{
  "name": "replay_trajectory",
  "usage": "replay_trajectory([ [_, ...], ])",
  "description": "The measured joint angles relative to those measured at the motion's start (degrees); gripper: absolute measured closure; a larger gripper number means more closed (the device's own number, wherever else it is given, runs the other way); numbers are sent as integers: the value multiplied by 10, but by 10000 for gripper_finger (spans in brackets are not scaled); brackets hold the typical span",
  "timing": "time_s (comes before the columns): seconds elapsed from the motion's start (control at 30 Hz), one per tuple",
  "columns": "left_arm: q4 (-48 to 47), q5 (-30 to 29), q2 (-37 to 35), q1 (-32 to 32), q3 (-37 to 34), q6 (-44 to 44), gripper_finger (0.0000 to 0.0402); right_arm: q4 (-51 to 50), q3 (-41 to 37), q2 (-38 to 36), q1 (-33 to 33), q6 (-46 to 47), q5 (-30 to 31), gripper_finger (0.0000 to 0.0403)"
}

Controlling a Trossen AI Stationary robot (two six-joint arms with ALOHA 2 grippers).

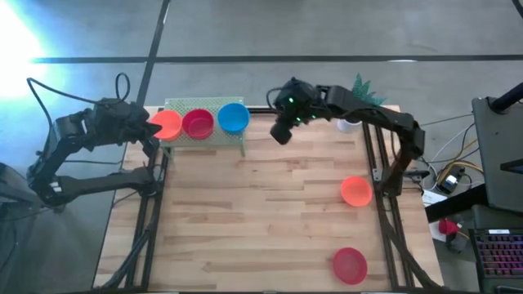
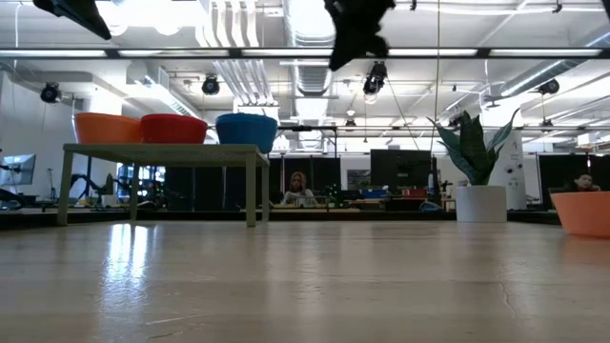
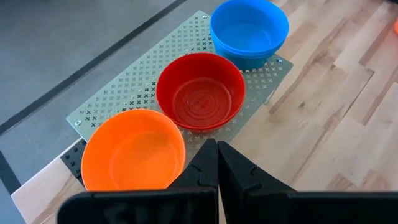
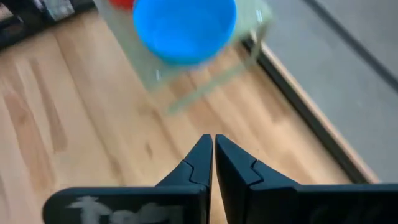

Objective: Pick & Place Mini bowls
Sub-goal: Stack the orange bowl on top of the other orange bowls on the shelf

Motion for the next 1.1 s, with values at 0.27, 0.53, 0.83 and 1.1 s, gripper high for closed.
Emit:
replay_trajectory([
  [0.27,0,0,0,0,0,17,402,-98,-72,-71,75,157,30,386],
  [0.53,0,0,0,0,0,30,402,-130,-178,-124,147,311,24,386],
  [0.83,5,0,0,0,0,30,402,-167,-289,-158,201,474,-2,378],
  [1.1,5,0,0,0,0,28,402,-165,-359,-162,212,529,-44,330],
])
